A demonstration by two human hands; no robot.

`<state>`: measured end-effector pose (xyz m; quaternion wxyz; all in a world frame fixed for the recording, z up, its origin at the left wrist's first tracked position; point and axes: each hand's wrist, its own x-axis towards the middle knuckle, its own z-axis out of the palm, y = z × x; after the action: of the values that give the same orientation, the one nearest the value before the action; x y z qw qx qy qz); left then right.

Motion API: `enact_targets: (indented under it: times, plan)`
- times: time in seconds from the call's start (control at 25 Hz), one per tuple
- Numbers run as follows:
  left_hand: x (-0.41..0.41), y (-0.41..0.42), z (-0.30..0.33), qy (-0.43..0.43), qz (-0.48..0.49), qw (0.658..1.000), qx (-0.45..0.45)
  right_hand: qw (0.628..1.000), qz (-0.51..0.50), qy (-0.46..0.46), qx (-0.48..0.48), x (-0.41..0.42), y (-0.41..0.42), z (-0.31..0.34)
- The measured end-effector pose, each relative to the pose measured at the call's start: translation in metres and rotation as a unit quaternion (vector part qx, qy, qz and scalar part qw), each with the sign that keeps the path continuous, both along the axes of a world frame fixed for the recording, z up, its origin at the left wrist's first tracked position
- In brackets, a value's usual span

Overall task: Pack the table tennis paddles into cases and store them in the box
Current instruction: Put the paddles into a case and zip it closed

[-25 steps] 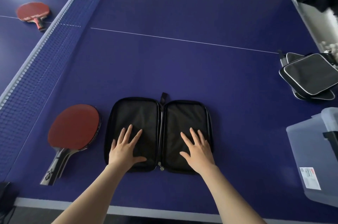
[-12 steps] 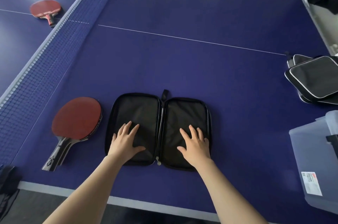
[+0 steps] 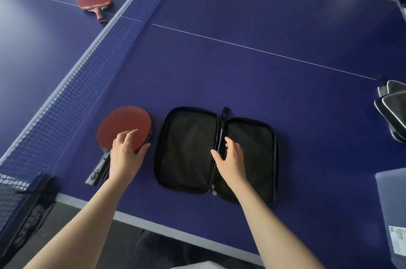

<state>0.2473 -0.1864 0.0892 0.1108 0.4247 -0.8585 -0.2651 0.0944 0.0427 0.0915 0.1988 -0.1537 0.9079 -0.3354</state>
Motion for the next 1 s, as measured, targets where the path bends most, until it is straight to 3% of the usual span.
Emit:
enact_targets:
  times: [0.2,0.44,0.72,1.0]
  plan:
    - [0.019,-0.085,0.0,-0.029,0.098,0.99,0.099,0.994,-0.026,-0.101,-0.044,0.041,-0.084,0.006]
    - [0.025,-0.146,-0.02,-0.066,0.112,0.954,0.27,0.979,-0.057,-0.19,-0.04,0.082,-0.181,0.002]
    - [0.017,-0.168,-0.031,-0.034,0.089,0.931,0.354,0.967,-0.119,-0.227,0.004,0.088,-0.226,-0.007]
    - [0.015,-0.167,-0.028,-0.015,0.104,0.929,0.354,0.956,-0.185,-0.226,0.014,0.09,-0.242,-0.011]
